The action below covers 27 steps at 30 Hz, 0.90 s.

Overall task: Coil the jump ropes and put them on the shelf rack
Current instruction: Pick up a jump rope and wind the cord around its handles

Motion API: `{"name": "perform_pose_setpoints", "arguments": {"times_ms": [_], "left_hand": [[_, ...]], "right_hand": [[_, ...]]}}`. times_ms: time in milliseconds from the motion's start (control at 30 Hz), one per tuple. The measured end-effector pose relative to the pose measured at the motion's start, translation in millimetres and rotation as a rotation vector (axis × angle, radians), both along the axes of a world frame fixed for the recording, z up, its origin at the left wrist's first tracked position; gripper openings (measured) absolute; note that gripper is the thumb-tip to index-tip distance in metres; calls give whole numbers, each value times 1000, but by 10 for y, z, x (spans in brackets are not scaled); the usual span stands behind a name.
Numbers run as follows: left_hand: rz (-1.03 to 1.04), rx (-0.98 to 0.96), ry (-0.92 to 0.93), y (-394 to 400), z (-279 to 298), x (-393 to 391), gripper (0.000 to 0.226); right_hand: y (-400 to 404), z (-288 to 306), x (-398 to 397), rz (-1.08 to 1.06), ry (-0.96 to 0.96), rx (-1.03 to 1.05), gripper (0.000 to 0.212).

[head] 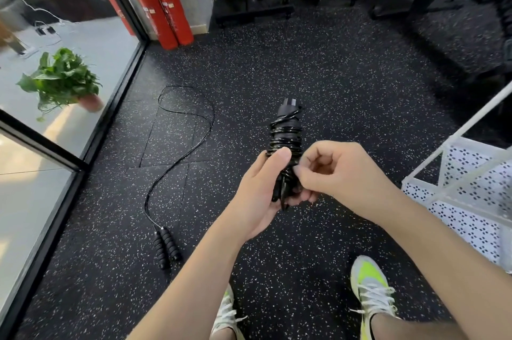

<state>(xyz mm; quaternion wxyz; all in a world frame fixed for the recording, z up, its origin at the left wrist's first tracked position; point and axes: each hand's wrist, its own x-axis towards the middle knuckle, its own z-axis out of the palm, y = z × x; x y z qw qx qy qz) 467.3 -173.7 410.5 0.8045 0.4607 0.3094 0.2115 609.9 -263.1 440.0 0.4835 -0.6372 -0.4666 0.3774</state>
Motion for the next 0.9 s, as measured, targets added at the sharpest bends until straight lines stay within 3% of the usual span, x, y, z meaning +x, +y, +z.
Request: {"name": "perform_pose_setpoints", "arguments": {"times_ms": [200, 533, 800, 900], "left_hand": [[15, -21, -3, -11, -42, 7, 67], [-50, -55, 2, -44, -84, 36, 59], [-28, -98, -111, -111, -106, 35, 57], [-19, -54, -128, -122, -123, 38, 61]], "right_hand": [[-30, 15, 70, 102, -240, 12, 6], [-30, -152, 67, -35, -518, 43, 9], [10, -169, 174, -328, -284, 73, 12], [30, -152, 169, -267, -271, 94, 15]]}}
